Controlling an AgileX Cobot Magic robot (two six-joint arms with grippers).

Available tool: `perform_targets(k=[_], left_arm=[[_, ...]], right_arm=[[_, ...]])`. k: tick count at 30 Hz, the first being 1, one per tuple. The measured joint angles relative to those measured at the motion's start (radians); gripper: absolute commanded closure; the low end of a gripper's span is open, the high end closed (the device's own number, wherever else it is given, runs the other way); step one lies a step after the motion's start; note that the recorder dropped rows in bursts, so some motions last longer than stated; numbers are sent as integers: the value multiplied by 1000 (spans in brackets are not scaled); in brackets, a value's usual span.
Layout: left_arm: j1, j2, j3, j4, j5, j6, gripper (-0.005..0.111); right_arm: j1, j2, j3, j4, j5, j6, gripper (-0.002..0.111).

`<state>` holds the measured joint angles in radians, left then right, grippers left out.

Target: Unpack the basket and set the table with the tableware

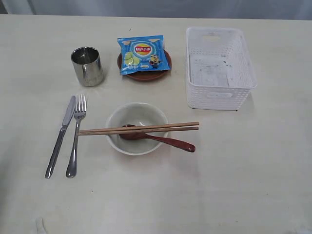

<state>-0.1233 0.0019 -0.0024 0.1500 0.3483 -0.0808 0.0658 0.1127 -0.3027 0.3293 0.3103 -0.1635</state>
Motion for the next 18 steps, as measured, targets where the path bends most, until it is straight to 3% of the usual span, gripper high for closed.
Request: perform_targets(k=[10, 18], left_arm=[[0, 0, 0, 0, 0, 0, 107], [0, 0, 0, 0, 0, 0, 107]], right_arm=[[-2, -107, 125, -7, -19, 18, 109], [-2, -107, 216, -247, -31, 245, 109]])
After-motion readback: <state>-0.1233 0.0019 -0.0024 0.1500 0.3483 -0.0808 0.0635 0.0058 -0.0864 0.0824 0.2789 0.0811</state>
